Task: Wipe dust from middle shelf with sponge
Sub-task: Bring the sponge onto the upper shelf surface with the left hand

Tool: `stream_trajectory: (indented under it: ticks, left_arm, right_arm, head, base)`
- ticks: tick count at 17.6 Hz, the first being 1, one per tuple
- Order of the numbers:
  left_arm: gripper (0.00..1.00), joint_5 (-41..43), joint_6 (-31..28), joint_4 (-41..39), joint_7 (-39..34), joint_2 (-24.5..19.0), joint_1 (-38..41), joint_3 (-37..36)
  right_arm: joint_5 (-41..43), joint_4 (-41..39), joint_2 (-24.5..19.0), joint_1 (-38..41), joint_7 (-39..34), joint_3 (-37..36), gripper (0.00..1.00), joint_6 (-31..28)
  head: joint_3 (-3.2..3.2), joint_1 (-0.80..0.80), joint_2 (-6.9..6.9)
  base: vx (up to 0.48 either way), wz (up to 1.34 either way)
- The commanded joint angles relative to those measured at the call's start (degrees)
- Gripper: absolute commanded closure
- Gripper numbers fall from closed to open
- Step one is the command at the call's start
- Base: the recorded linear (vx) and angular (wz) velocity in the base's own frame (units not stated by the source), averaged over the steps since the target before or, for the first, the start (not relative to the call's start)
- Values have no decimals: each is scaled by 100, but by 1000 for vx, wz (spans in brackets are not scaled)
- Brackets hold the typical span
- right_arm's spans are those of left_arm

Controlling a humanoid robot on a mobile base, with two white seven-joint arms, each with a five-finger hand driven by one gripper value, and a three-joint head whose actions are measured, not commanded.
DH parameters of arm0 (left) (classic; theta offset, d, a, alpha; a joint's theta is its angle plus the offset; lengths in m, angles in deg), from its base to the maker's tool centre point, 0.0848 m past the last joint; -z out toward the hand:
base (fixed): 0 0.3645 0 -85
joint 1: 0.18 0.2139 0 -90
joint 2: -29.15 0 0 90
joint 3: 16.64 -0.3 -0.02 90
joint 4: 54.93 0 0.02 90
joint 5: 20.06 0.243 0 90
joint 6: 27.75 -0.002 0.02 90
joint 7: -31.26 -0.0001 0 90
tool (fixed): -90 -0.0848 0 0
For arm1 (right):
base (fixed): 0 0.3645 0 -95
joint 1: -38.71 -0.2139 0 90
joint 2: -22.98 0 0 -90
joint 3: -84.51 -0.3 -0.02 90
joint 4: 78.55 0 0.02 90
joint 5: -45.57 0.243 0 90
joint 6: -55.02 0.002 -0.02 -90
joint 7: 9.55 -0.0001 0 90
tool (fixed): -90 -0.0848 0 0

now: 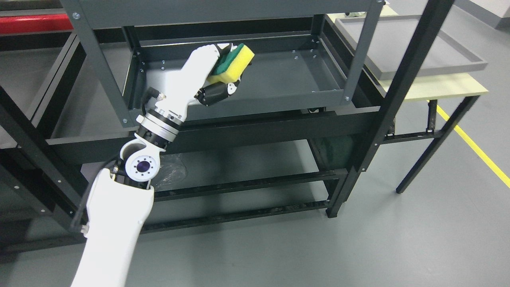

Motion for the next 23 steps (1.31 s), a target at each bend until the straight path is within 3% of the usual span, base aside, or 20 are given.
stream_trajectory:
  ticks: [1,5,9,13,18,20,23]
  left_arm:
    - [100,937,678,19,223,-1264,-782,-93]
    - [100,1446,1427,98,1286,-1370,-1581,-181]
    - [100,1738,1489,782,1420,-1466,-2566,-189]
    - [100,1782,1646,872,1420,-2072,-2586,-216]
    - [100,1861,1779,880,1420,-2214,-2577,-409]
    - [100,1992,1771,959,1420,-2118,-2612,-427]
    - [100,2238,1771,1398,1420,-1443,-2647,-488]
  right_arm:
    - [0,-100,100,11,5,0,0,-411]
    - [0,-100,100,2,5,0,0,-411]
    - [0,-100,100,11,5,0,0,-411]
    - [0,-100,100,2,5,0,0,-411]
    - [0,-100,100,11,5,0,0,-411]
    - [0,-100,100,11,5,0,0,-411]
    - [0,-100,100,11,5,0,0,-411]
  head:
    - [0,0,0]
    - [0,0,0]
    - [0,0,0]
    - [0,0,0]
    - [0,0,0]
    - [0,0,0]
    - [0,0,0]
  base:
    - [54,136]
    - [50,36]
    - [45,-80]
    - [50,-117]
    - [63,-51]
    - [94,-7]
    - [96,34]
